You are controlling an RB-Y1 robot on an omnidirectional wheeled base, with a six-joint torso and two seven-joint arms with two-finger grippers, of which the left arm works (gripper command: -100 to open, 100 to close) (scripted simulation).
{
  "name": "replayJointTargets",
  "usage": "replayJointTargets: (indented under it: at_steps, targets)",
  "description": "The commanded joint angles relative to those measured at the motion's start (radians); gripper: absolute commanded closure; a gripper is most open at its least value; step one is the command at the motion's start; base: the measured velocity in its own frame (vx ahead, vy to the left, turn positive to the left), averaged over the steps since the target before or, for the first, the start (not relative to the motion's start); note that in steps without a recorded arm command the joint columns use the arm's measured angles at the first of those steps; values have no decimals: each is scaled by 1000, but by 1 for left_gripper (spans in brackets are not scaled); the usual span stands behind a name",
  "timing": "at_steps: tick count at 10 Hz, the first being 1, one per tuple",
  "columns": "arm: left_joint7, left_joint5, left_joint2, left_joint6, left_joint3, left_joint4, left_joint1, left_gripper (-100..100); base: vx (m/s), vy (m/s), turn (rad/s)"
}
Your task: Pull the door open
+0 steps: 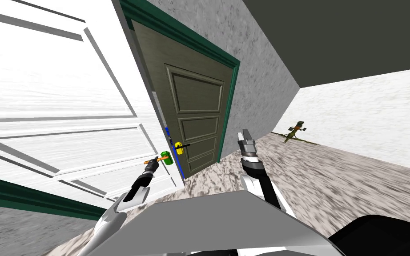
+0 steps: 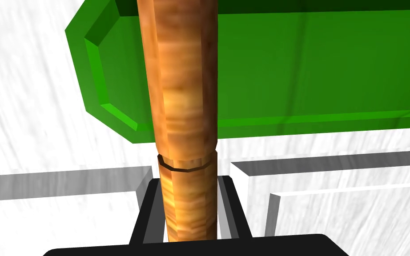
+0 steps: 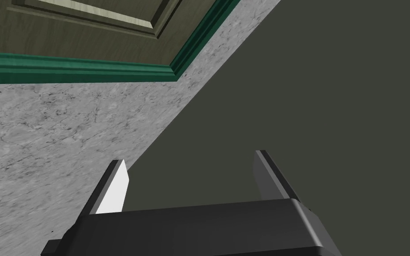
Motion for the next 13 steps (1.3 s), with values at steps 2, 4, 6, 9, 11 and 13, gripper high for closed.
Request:
replayJointTargets:
  at_steps: [2,4,6,9,11,13]
  targets:
    - [32,-4,21,-11,-43,-13,8,100,-219,45,-142]
    - [34,-3,23,-10,-44,-16,14,100,-164,56,-86]
    - [61,-6,44,-30,-73,-33,39,100,-178,61,-129]
    - [98,-8,79,-62,-109,-58,74,100,-224,48,-131]
    - [123,-9,101,-83,-133,-75,97,100,-248,107,-158]
    - [126,-7,109,-79,-130,-74,98,100,-168,41,-73]
